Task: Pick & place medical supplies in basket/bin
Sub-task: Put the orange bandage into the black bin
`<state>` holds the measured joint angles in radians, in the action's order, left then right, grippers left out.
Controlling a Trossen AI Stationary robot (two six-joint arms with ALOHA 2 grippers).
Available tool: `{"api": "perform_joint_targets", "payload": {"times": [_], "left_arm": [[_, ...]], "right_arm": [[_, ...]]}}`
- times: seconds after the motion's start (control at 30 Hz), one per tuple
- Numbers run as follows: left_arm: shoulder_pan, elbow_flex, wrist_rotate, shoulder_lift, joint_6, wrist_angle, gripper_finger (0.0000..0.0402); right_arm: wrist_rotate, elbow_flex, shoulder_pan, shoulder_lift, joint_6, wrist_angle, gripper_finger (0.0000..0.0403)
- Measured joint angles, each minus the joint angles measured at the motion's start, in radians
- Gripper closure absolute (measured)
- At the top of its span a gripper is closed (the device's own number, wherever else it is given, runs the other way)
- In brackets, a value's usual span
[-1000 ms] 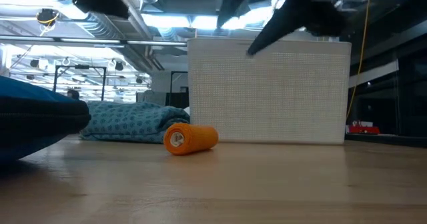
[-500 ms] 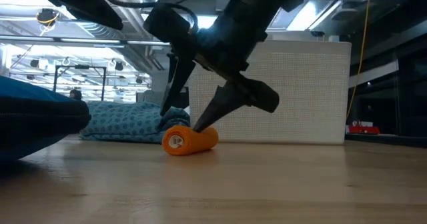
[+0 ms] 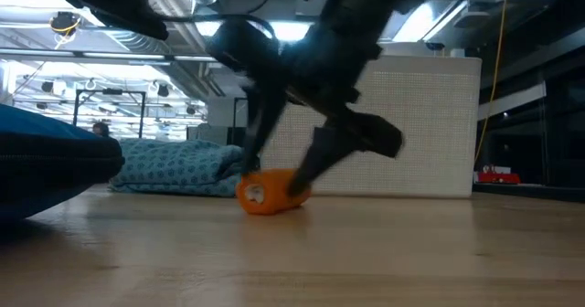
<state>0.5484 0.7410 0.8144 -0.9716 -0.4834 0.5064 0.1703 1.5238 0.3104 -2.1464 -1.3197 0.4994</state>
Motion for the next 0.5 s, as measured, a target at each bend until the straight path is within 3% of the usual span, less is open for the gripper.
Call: {"api": "perform_joint_targets", "payload": {"times": [0.27, 0.5], "left_arm": [[0.000, 0.000, -0.005, 0.000, 0.000, 0.000, 0.0258], [0.000, 0.000, -0.005, 0.000, -0.003, -0.001, 0.0258]], "right_arm": [[0.057, -0.001, 0.024, 0.033, -0.067, 0.128, 0.0167], [0.074, 0.002, 0.013, 0.028, -0.059, 0.093, 0.0167]]}}
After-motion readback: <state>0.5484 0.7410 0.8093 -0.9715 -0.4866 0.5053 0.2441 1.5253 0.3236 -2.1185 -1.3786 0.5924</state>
